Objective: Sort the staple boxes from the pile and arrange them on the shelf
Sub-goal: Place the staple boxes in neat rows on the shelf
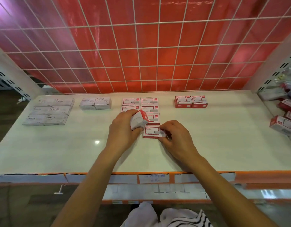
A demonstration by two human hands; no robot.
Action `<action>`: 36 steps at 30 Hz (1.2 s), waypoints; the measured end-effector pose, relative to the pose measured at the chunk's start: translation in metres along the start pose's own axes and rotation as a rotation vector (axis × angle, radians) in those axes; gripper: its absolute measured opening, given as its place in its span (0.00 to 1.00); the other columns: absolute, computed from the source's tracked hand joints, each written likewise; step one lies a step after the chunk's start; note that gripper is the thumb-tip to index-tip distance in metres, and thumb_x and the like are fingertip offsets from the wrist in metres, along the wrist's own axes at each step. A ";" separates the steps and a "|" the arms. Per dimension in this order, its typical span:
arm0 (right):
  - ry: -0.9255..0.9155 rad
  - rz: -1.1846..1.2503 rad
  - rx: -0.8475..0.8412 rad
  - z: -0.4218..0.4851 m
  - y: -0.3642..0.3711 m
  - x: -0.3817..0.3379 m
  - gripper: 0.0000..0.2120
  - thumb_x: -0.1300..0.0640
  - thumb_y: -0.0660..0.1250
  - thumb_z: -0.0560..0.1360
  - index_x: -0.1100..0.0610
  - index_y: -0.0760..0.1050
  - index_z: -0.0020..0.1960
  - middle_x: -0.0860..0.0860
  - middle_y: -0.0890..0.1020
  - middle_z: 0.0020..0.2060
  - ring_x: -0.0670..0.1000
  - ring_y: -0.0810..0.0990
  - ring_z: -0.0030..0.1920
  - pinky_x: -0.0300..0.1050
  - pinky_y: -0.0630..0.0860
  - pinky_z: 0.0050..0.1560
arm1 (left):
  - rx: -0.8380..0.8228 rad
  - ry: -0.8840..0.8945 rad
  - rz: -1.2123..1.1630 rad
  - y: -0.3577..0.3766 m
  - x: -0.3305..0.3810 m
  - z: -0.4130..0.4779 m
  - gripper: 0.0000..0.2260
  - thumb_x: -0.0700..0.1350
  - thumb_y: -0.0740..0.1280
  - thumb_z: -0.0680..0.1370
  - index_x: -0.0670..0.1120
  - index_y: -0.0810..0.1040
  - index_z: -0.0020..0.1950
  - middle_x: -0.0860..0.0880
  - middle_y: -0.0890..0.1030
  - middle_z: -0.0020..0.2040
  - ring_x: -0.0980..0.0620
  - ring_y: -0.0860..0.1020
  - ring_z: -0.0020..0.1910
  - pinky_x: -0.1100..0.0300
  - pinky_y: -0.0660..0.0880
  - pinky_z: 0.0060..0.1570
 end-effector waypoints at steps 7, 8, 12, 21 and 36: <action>0.010 -0.010 0.033 0.005 0.006 -0.005 0.17 0.52 0.70 0.73 0.57 0.76 0.60 0.52 0.77 0.58 0.49 0.75 0.55 0.33 0.68 0.54 | 0.031 -0.018 0.016 -0.005 -0.005 0.007 0.27 0.51 0.72 0.73 0.54 0.69 0.70 0.50 0.74 0.68 0.49 0.72 0.65 0.52 0.71 0.63; 0.012 -0.007 0.036 0.005 0.006 -0.005 0.17 0.52 0.69 0.73 0.57 0.76 0.60 0.52 0.76 0.58 0.49 0.75 0.55 0.33 0.68 0.54 | 0.036 -0.018 0.018 -0.006 -0.006 0.008 0.27 0.51 0.72 0.73 0.54 0.69 0.70 0.50 0.74 0.68 0.49 0.72 0.65 0.52 0.71 0.63; 0.013 -0.003 0.044 0.005 0.008 -0.005 0.18 0.51 0.70 0.73 0.57 0.76 0.61 0.52 0.76 0.58 0.49 0.76 0.55 0.33 0.69 0.55 | 0.061 -0.007 0.039 -0.007 -0.009 0.014 0.27 0.50 0.73 0.73 0.53 0.69 0.70 0.50 0.75 0.66 0.49 0.73 0.63 0.53 0.72 0.62; 0.006 0.019 0.050 0.006 0.009 -0.008 0.17 0.53 0.70 0.74 0.59 0.77 0.61 0.53 0.75 0.59 0.50 0.76 0.56 0.37 0.72 0.58 | 0.088 -0.035 0.032 -0.005 -0.014 0.022 0.27 0.51 0.74 0.72 0.54 0.70 0.69 0.49 0.76 0.64 0.49 0.74 0.61 0.53 0.73 0.59; 0.027 0.055 0.096 0.008 0.004 -0.009 0.18 0.51 0.70 0.73 0.56 0.76 0.61 0.51 0.75 0.59 0.49 0.75 0.56 0.37 0.72 0.57 | -0.016 -0.030 -0.190 -0.005 0.000 0.018 0.27 0.46 0.74 0.72 0.54 0.70 0.70 0.52 0.74 0.67 0.51 0.74 0.63 0.54 0.76 0.58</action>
Point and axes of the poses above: each hand's wrist, its own z-axis towards the middle knuckle, its own y-axis out of the palm, x = y × z, the point moved 5 cm from there along z, towards the middle knuckle
